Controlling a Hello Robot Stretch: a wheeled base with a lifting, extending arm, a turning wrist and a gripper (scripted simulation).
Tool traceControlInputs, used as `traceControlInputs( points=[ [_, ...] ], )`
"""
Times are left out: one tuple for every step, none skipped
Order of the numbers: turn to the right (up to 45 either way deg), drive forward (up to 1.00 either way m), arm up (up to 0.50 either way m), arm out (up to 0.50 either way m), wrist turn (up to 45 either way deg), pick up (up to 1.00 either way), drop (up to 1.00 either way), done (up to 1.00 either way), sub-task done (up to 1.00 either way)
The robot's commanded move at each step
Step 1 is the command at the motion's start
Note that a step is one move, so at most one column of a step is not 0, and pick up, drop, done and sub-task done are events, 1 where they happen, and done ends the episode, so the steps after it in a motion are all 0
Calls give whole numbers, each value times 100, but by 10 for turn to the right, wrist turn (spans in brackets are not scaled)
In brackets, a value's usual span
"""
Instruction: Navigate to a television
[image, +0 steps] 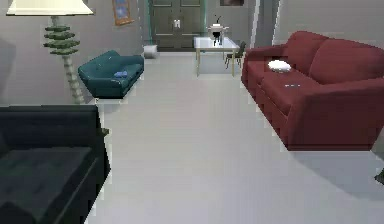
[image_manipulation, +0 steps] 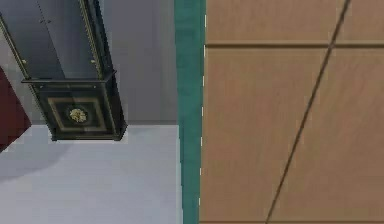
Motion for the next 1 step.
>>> traceControlInputs(
  points=[
    [-30,0,0,0,0,0,0,0,0]
  ],
)
